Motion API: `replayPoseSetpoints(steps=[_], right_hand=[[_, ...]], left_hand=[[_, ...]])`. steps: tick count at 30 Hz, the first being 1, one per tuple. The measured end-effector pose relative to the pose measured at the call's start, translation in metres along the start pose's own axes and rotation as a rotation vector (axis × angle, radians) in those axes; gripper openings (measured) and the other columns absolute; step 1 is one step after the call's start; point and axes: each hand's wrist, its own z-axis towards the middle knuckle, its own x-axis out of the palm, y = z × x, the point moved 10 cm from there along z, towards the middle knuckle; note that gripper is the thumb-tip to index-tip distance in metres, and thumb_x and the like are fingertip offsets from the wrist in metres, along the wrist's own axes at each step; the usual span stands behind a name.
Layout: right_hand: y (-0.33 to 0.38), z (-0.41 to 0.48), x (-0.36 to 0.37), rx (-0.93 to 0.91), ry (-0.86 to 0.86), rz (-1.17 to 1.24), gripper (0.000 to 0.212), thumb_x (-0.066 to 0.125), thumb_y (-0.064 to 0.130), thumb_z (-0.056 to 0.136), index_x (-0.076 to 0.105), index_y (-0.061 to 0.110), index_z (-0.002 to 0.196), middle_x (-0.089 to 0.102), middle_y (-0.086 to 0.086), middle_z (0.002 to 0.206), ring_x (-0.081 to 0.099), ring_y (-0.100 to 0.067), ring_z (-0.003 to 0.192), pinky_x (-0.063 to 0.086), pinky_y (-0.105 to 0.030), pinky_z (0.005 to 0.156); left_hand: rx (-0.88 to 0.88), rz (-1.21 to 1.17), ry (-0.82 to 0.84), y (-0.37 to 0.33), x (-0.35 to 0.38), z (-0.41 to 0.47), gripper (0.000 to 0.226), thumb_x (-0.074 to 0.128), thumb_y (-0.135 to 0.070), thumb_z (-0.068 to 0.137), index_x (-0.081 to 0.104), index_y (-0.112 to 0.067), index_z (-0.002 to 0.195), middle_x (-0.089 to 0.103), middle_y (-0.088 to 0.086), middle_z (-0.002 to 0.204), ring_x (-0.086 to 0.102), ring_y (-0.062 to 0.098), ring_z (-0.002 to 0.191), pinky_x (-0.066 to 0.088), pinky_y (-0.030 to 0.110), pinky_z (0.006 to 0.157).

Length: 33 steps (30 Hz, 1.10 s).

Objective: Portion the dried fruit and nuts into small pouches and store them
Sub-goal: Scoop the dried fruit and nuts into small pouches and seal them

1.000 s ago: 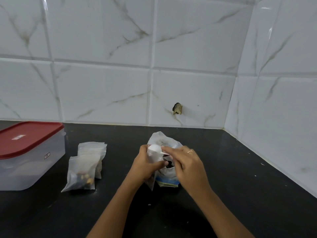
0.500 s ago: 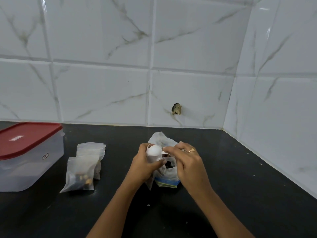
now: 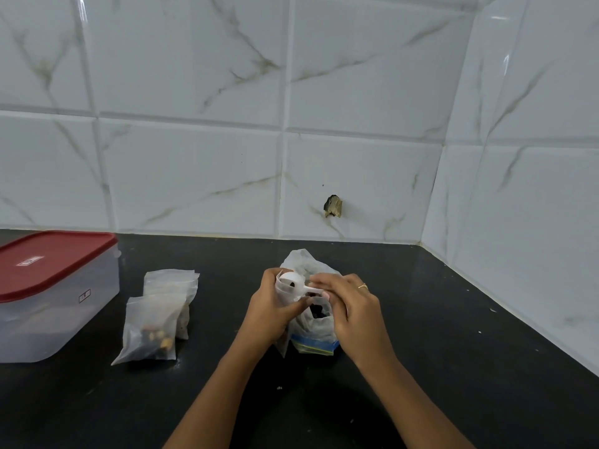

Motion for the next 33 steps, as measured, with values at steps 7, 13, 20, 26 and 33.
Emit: replayPoseSetpoints(steps=[7,13,20,26,33], right_hand=[[0.022,0.001,0.004,-0.205,-0.007,-0.26,0.039,0.039,0.007,0.076,0.063,0.025,0.1,0.067,0.005,0.088,0.061,-0.016,0.074,0.051,-0.023,0.061],[0.026,-0.001,0.014,-0.306,0.005,-0.469,0.053,0.067,0.005,0.065,0.052,0.031,0.108,0.063,0.0,0.085,0.062,-0.018,0.07,0.051,-0.03,0.058],[0.028,0.002,0.021,-0.268,0.058,-0.635,0.061,0.095,0.029,0.035,0.074,0.03,0.092,0.064,0.003,0.077,0.063,-0.016,0.068,0.054,-0.026,0.054],[0.027,0.002,0.019,-0.232,0.043,-0.559,0.053,0.094,0.026,0.041,0.073,0.029,0.091,0.063,0.001,0.077,0.062,-0.019,0.067,0.053,-0.028,0.053],[0.021,0.001,0.021,-0.213,0.1,-0.488,0.047,0.091,0.016,0.048,0.07,0.024,0.09,0.065,-0.001,0.084,0.066,-0.018,0.073,0.053,-0.031,0.062]], left_hand=[[0.01,0.041,0.001,0.0,0.0,0.001,0.047,0.072,-0.02,0.079,0.042,-0.022,0.114,0.056,-0.005,0.106,0.054,0.005,0.091,0.045,0.011,0.068],[0.041,0.069,0.029,-0.005,0.005,-0.002,0.044,0.07,-0.016,0.08,0.042,-0.023,0.114,0.052,-0.015,0.094,0.052,-0.002,0.085,0.04,-0.001,0.062],[0.059,0.089,0.032,-0.008,0.007,-0.003,0.045,0.07,-0.014,0.079,0.04,-0.027,0.111,0.053,-0.01,0.102,0.052,-0.002,0.087,0.042,-0.001,0.064],[0.064,0.099,0.034,-0.007,0.008,-0.003,0.046,0.072,-0.014,0.078,0.04,-0.026,0.109,0.054,-0.007,0.103,0.055,0.002,0.087,0.045,0.002,0.063],[0.037,0.08,0.02,-0.009,0.007,-0.003,0.054,0.071,-0.016,0.08,0.039,-0.017,0.123,0.048,-0.01,0.102,0.049,-0.004,0.083,0.041,-0.002,0.062]])
